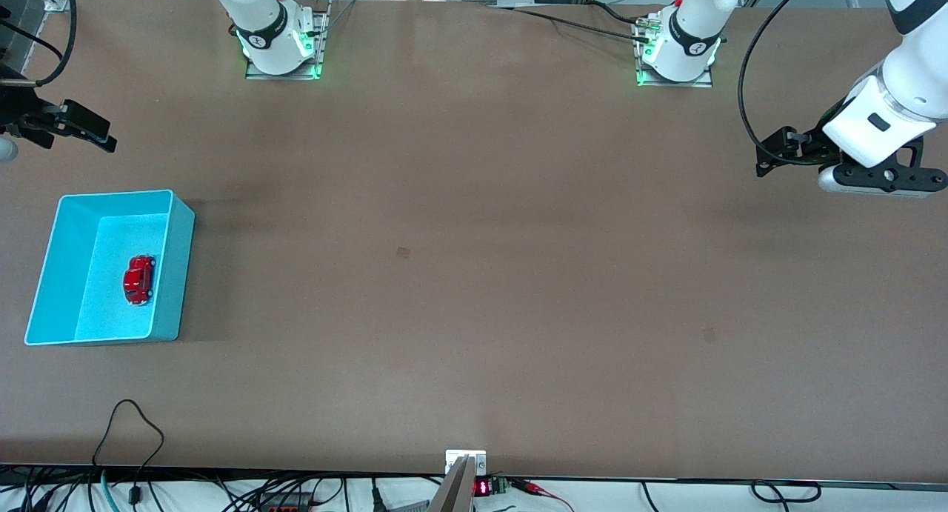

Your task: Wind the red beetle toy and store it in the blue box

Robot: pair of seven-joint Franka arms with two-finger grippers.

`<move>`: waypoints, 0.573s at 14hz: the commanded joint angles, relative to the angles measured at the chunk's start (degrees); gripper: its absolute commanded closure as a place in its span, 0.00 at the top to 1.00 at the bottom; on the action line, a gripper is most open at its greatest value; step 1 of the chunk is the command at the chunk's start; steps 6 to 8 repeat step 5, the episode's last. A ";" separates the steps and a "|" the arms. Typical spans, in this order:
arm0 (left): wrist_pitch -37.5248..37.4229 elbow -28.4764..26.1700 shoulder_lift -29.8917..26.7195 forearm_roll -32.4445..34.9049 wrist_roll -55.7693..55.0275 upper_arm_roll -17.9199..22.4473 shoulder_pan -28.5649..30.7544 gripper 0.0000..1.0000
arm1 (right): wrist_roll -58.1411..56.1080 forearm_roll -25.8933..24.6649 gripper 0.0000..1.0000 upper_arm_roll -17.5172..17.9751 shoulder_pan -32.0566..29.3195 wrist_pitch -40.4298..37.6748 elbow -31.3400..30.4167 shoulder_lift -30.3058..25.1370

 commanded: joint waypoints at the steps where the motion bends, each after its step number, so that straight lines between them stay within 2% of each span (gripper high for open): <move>1: -0.79 0.15 -0.68 -0.26 0.38 -0.15 0.07 1.00 | -0.75 -0.03 1.00 0.11 0.09 -1.09 0.47 -0.72; 8: -0.79 0.23 -0.59 -0.26 0.38 -0.15 0.07 1.00 | -0.75 -0.03 1.00 -0.06 0.00 -1.09 0.47 -0.72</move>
